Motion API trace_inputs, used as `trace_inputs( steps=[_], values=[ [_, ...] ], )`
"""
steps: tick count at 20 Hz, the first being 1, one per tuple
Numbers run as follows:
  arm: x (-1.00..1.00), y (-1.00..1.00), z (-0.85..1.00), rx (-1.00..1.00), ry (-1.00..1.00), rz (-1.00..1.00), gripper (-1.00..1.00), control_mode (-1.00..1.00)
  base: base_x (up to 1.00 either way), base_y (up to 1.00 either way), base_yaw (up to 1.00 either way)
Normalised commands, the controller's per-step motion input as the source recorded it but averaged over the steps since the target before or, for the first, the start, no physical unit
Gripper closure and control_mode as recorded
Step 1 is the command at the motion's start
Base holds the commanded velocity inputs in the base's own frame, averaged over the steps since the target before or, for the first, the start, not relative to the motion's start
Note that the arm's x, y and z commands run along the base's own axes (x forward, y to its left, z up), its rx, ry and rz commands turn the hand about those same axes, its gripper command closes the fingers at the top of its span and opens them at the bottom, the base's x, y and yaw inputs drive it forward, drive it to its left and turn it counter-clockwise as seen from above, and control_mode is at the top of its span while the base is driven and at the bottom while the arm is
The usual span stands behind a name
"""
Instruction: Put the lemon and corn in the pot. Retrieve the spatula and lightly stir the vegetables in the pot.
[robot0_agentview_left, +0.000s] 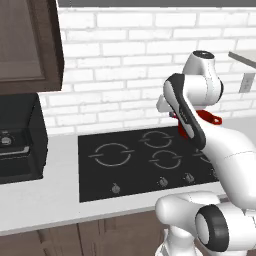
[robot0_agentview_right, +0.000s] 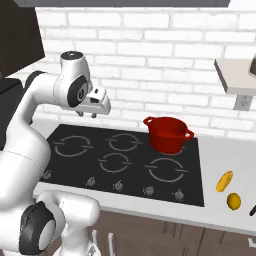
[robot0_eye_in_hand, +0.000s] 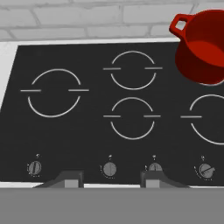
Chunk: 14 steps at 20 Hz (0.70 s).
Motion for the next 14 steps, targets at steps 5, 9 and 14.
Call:
trace_inputs(
  steps=[5,9,14],
  values=[
    [0.00,0.00,0.00,0.00,0.00,0.00,-1.00,1.00,-0.03,0.00,0.00],
    [0.00,0.00,0.00,0.00,0.00,0.00,-1.00,1.00,0.00,-0.45,-0.01],
    [0.00,0.00,0.00,0.00,0.00,0.00,-1.00,1.00,0.01,-0.80,-0.06]
  ],
)
